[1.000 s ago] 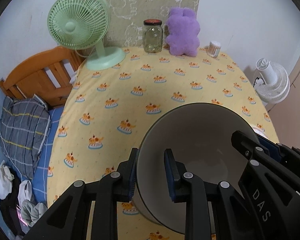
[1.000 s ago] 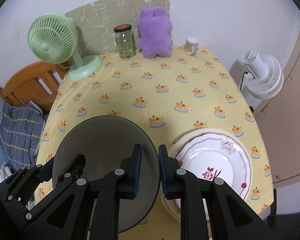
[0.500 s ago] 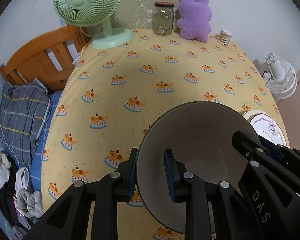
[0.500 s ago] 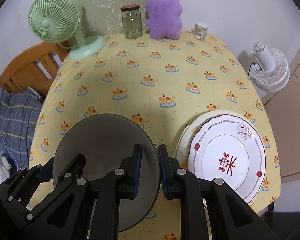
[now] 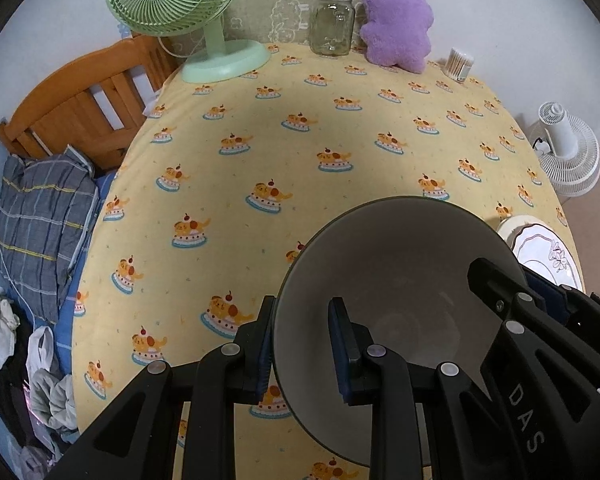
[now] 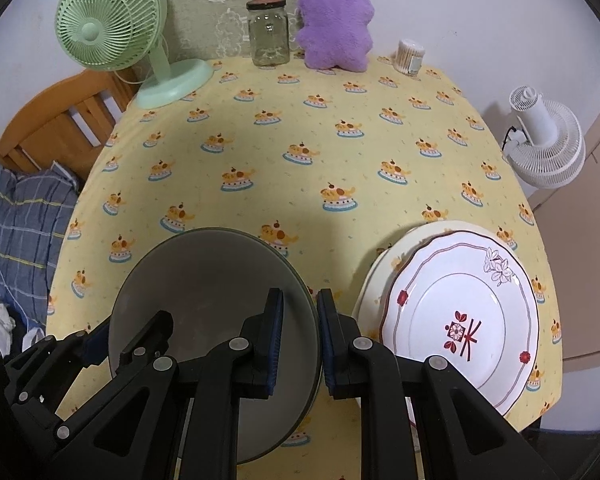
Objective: Organize plates and bowls
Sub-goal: 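Carry the small white bowl with both grippers to the grey bowl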
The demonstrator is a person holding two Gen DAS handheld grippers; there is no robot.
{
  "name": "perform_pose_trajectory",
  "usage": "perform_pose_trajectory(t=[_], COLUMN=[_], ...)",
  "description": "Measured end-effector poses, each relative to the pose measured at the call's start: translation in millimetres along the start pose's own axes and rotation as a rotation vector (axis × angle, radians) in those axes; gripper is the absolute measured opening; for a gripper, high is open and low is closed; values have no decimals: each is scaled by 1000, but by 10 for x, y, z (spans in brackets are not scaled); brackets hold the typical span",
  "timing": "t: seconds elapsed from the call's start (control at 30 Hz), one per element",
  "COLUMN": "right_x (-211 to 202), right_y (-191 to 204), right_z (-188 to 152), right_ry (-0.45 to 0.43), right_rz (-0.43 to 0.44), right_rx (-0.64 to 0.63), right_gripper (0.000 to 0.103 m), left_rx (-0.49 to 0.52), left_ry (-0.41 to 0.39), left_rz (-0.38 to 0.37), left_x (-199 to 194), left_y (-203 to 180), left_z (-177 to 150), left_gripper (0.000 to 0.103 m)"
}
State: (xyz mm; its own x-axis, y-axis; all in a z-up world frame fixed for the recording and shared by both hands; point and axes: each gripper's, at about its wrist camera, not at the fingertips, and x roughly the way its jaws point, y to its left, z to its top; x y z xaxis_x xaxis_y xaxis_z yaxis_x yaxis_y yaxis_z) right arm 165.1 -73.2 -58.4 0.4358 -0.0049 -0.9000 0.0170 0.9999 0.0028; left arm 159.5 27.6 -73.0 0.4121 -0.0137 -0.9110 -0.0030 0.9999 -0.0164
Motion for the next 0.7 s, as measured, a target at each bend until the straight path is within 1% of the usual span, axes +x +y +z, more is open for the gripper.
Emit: perform_pose_trajectory(t=[0.23, 0.33, 0.5, 0.53, 0.57, 0.6, 0.63, 0.67, 0.7], right_x=[8, -4, -59, -62, -71, -84, -99, -127, -156], right_y=[4, 7, 15, 17, 16, 16, 20, 21, 19], right_z=[20, -6, -47, -56, -69, -84, -103, -123, -141], right_ry=[-11, -6, 7, 13, 21, 29, 32, 30, 25], right_rz=[3, 3, -3, -3, -1, 5, 10, 13, 13], right_rx=[-17, -26, -44, -44, -44, -44, -45, -48, -48], right_gripper=[21, 21, 21, 22, 23, 26, 32, 36, 45], left_rx=[7, 9, -3, -3, -1, 2, 12, 23, 37], left_ry=[-10, -2, 14, 14, 13, 13, 12, 7, -1], left_rz=[3, -4, -39, -51, -63, -76, -91, -97, -103], left_x=[7, 5, -25, -41, -57, -76, -101, -127, -163], left_y=[-5, -3, -8, -15, -17, -19, -21, -27, -30], left_z=[-6, -38, -89, -99, -111, -124, -142, -158, -169], left_gripper=[23, 27, 40, 42, 47, 55, 58, 64, 70])
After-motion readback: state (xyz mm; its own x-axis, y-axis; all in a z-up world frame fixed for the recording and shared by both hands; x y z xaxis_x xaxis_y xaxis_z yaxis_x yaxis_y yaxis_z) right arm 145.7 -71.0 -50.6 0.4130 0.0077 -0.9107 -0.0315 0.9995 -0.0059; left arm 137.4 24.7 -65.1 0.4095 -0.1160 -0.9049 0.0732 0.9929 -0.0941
